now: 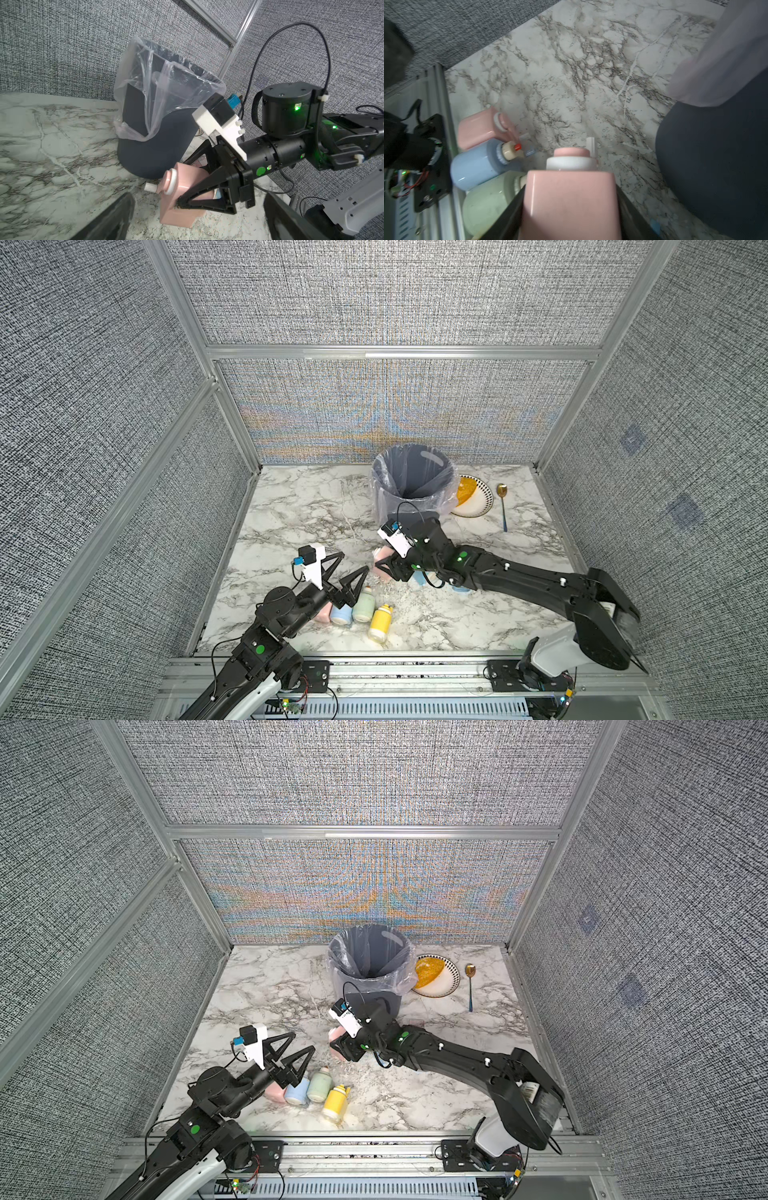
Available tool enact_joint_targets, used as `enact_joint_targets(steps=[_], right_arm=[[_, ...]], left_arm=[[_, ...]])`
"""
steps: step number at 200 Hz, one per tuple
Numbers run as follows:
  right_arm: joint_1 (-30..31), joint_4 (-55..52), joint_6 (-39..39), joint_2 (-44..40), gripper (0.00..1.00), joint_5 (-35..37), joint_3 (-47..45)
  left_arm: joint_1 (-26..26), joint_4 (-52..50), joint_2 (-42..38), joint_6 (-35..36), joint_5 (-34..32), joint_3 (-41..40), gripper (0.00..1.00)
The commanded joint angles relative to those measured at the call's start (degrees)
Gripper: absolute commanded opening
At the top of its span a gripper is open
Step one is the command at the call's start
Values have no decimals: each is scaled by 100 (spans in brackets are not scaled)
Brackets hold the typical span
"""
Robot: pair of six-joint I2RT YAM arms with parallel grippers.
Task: Take out the pencil sharpener tray and clean the shavings
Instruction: Place the pencil sharpener at the center of the board.
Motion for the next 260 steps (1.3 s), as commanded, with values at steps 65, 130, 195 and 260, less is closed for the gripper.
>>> enact_joint_targets(steps=[65,130,195,260], right_arm=[[247,1073,-31,1390,31,1298,357],[300,1181,-72,1909,39,1390,423],[345,978,-28,1936,63,1438,510],[376,582,192,1541,80,1473,625]], left_arm=[[4,-259,282,-76,-422,77,100],[4,-210,258,-58,-474,43,100],[0,-125,372,-58,-461,35,100],[4,-170,342,-67,-498,45,100]])
